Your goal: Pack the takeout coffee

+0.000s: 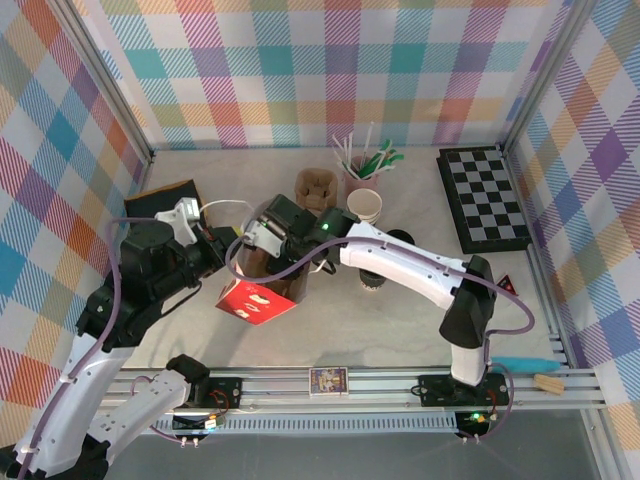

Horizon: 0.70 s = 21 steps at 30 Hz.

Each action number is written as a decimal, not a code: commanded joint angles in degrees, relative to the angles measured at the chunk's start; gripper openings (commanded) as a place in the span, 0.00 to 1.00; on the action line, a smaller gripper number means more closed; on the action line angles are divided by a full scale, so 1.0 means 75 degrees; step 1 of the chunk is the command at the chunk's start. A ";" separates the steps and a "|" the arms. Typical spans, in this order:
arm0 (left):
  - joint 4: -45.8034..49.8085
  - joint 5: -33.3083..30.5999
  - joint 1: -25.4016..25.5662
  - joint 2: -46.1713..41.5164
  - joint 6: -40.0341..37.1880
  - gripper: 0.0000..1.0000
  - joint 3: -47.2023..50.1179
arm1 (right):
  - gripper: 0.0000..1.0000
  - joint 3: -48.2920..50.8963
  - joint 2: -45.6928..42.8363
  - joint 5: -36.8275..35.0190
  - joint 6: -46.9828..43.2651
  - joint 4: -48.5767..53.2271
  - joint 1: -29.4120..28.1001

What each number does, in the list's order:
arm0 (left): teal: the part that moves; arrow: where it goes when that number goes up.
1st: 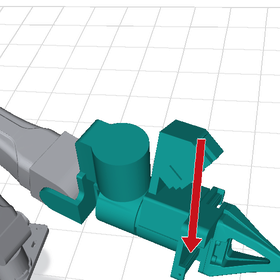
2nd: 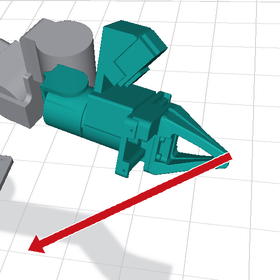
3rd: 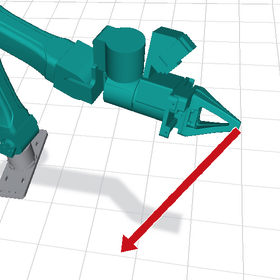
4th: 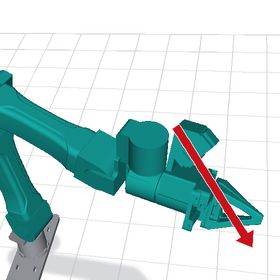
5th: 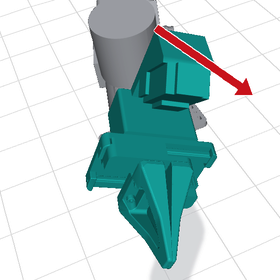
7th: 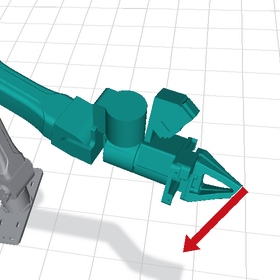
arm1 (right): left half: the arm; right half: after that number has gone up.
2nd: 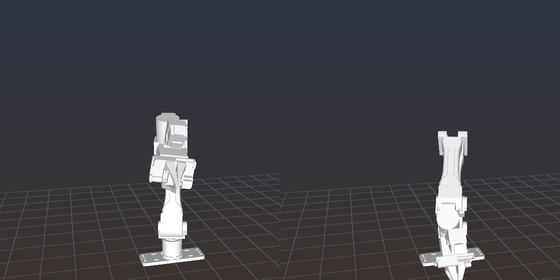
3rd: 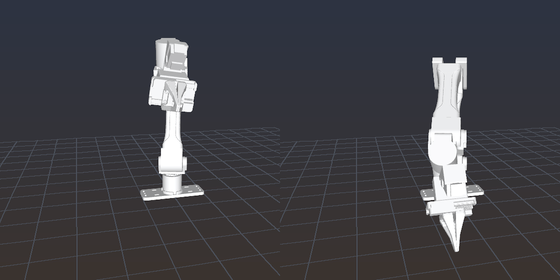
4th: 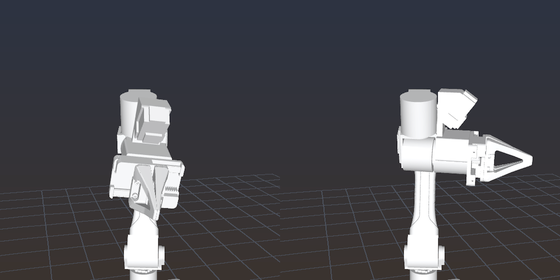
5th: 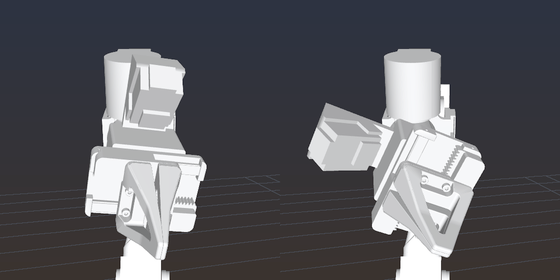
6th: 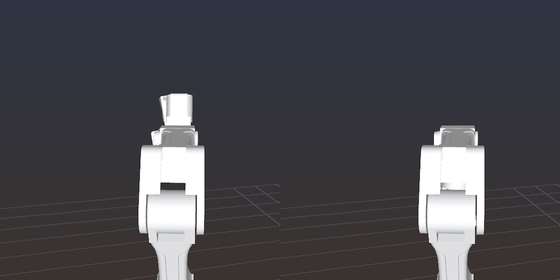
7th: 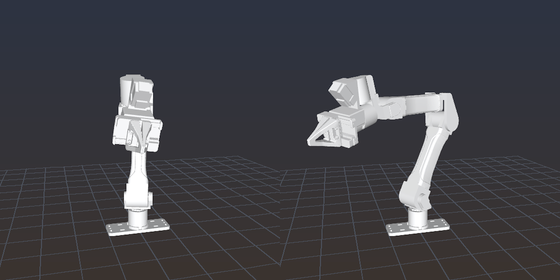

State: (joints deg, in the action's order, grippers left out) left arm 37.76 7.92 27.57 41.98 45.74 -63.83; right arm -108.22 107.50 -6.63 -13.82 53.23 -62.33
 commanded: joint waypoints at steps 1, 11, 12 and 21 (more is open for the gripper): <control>0.0223 0.0250 -0.0060 -0.0128 0.0394 0.00 0.0284 | 0.25 -0.0911 0.0380 0.0662 -0.0389 0.0756 -0.0228; 0.0774 0.0038 -0.0218 -0.0446 0.0269 0.00 0.0836 | 0.25 -0.2679 0.1897 0.0884 -0.0333 0.2300 -0.0233; 0.0800 0.0005 -0.0250 -0.0467 0.0259 0.00 0.0883 | 0.25 -0.2733 0.1984 0.0937 -0.0347 0.2328 -0.0245; 0.1263 -0.0385 -0.0382 -0.0590 -0.0148 0.00 0.0952 | 0.25 -0.2785 0.2529 0.0885 -0.0293 0.2169 -0.0326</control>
State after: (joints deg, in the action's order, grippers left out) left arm 45.08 1.34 24.43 37.78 46.85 -57.21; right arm -127.04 124.27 -1.72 -16.19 72.10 -63.59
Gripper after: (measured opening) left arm 0.063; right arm 0.342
